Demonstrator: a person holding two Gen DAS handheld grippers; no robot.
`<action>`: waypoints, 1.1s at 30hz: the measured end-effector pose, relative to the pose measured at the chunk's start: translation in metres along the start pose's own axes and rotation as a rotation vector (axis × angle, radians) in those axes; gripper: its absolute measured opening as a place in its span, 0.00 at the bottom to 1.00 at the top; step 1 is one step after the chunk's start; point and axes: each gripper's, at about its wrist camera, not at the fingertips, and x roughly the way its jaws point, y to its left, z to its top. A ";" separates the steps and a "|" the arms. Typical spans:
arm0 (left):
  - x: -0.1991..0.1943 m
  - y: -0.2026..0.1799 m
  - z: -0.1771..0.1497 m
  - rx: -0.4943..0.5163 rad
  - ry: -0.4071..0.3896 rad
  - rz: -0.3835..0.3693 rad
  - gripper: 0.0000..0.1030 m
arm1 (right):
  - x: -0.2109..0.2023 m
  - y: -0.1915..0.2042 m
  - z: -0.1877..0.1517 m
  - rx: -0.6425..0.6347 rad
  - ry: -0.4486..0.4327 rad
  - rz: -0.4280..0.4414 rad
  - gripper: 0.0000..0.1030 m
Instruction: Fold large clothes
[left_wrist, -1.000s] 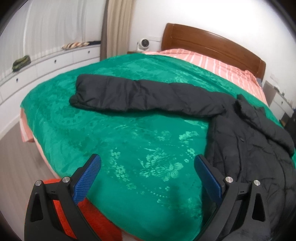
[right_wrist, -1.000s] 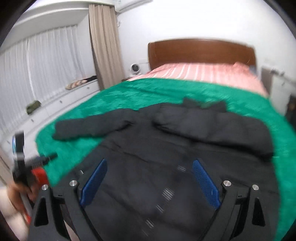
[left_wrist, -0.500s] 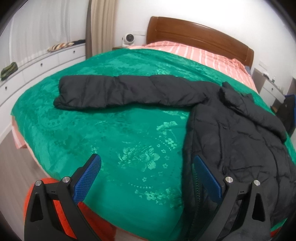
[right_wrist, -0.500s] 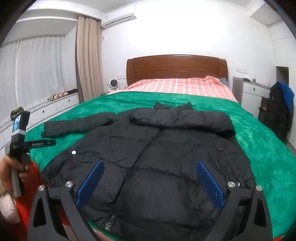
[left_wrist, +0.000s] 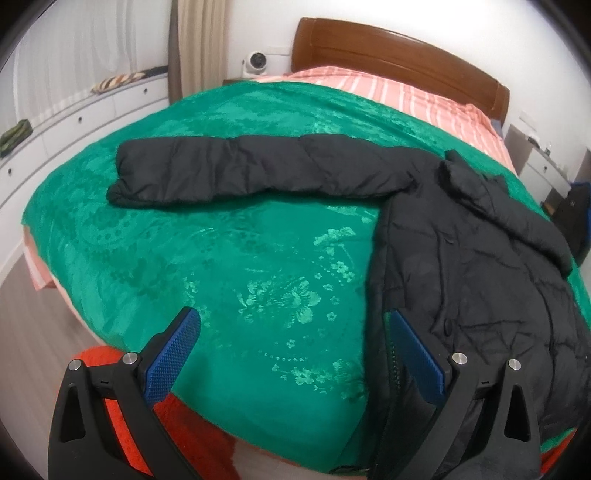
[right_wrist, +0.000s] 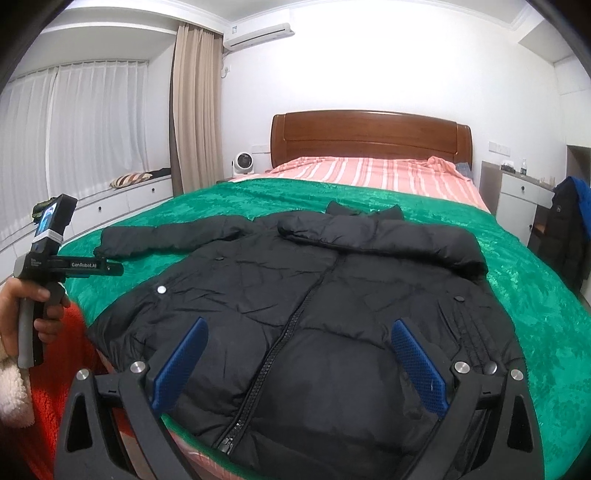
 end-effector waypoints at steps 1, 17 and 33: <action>0.000 0.002 0.001 -0.008 0.002 0.000 0.99 | 0.000 0.001 0.000 -0.001 -0.002 0.000 0.96; 0.002 0.025 0.032 -0.092 0.054 -0.076 0.99 | -0.002 0.007 -0.003 -0.013 0.007 0.018 0.96; 0.078 0.244 0.096 -0.769 0.132 -0.165 0.99 | 0.002 0.015 -0.002 -0.038 0.018 0.020 0.96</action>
